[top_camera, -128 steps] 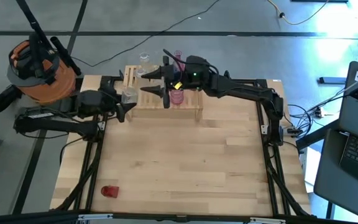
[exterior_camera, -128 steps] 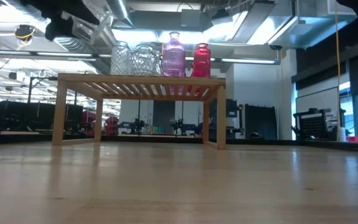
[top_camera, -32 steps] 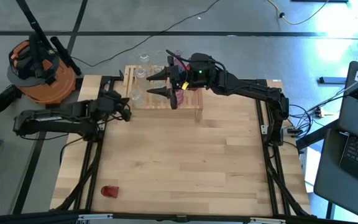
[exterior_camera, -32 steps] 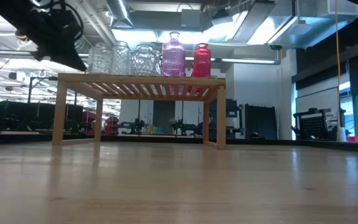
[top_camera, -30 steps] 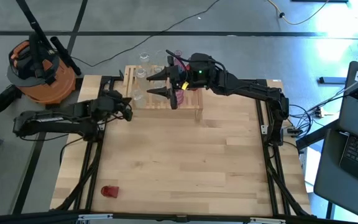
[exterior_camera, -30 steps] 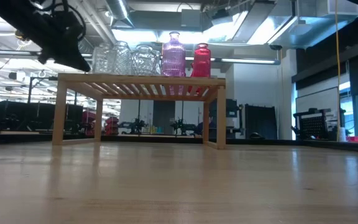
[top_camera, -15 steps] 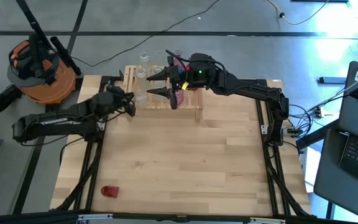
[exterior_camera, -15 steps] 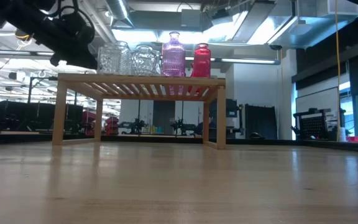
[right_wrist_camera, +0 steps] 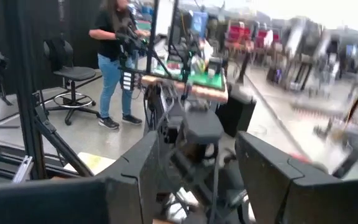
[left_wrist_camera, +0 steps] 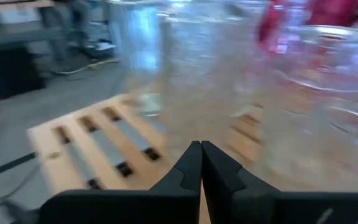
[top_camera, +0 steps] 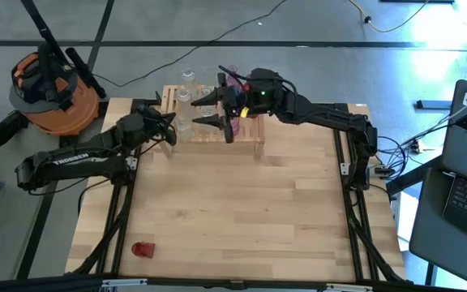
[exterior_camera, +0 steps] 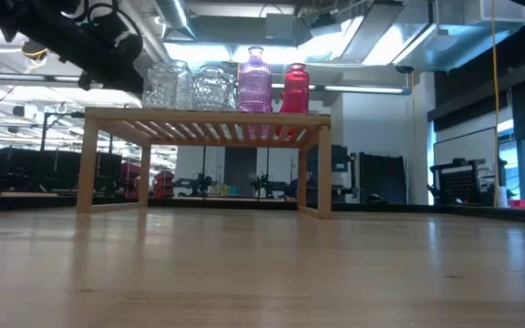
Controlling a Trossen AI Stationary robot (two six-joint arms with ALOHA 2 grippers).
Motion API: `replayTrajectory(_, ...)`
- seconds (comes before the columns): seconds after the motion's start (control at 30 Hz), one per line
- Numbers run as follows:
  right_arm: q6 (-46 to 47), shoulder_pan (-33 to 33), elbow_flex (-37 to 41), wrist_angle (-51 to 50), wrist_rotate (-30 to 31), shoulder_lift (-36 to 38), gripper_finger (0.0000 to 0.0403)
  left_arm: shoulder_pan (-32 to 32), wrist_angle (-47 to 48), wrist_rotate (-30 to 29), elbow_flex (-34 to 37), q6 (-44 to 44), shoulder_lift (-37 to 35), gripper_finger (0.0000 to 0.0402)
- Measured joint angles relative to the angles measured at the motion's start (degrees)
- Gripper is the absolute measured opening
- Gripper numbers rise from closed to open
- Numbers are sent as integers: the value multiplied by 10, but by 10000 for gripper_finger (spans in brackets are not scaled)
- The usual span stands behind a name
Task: Sort vases onto shelf
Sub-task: Put the red vase on the shelf aligned with the other red vases
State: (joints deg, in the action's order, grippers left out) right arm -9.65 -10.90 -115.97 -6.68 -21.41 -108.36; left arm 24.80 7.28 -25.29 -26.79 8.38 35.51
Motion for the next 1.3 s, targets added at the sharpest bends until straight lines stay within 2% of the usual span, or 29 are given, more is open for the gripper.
replayTrajectory(0.07,-35,0,0,18,-10,8,172,1,2,-31,-8,-3,-7,0)
replayTrajectory(0.13,-112,15,1,40,-9,30,172,1,-10,-48,-25,-18,-22,0)
replayTrajectory(0.23,-251,48,0,29,66,87,172,1,-14,-52,-61,-45,-40,0)
replayTrajectory(0.37,-368,82,-1,-80,188,163,172,1,-15,-23,-119,-22,-54,0)
replayTrajectory(0.5,-430,97,0,-176,225,223,172,0,-15,7,-170,19,-60,0)
replayTrajectory(0.63,-448,124,0,-180,219,285,172,0,-15,23,-207,13,-59,0)
replayTrajectory(0.77,-440,146,0,-96,212,330,172,0,-18,24,-230,4,-59,0)
replayTrajectory(0.93,-398,146,0,5,210,368,172,0,-59,25,-234,85,-59,0)
replayTrajectory(1.1,-356,147,1,3,202,399,172,0,-64,49,-234,162,-59,0)
replayTrajectory(1.23,-310,147,5,11,157,399,172,0,-65,93,-234,200,-55,0)
replayTrajectory(1.3,-299,147,31,16,144,399,172,-1,-64,111,-234,215,-54,0)
